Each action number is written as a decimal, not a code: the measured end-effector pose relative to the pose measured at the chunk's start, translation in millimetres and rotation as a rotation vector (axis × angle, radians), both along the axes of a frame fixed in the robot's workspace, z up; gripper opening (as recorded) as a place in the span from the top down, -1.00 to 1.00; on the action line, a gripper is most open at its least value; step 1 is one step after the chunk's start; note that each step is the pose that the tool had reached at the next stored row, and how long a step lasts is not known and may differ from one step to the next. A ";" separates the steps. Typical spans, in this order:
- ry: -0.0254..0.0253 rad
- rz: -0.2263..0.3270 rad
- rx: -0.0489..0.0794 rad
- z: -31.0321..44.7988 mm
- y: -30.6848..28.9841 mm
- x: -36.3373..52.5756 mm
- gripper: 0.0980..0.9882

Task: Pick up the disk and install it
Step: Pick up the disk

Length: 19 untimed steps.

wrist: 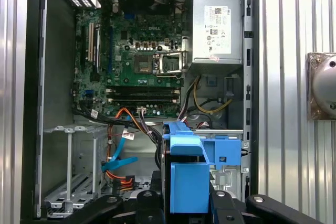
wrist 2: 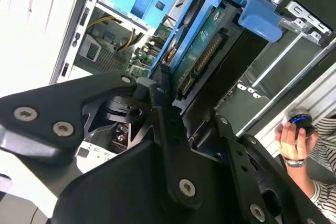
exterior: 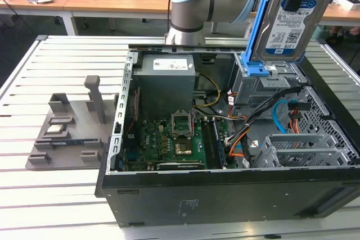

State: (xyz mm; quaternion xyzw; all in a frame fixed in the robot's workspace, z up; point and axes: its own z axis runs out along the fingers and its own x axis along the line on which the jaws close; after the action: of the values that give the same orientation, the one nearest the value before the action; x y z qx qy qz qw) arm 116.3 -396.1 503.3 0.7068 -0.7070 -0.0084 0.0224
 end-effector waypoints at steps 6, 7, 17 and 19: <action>0.0000 0.000 0.000 -0.1 -6.1 0.0 0.40; 0.0000 0.000 0.000 -0.1 -8.2 0.0 0.40; 0.0000 0.000 0.000 -0.3 -23.7 0.0 0.40; 0.0000 0.000 0.000 -0.3 -26.6 0.0 0.40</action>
State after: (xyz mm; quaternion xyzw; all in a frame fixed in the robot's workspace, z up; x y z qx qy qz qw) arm 116.3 -422.7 503.0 0.7068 -0.7070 -0.0083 0.0224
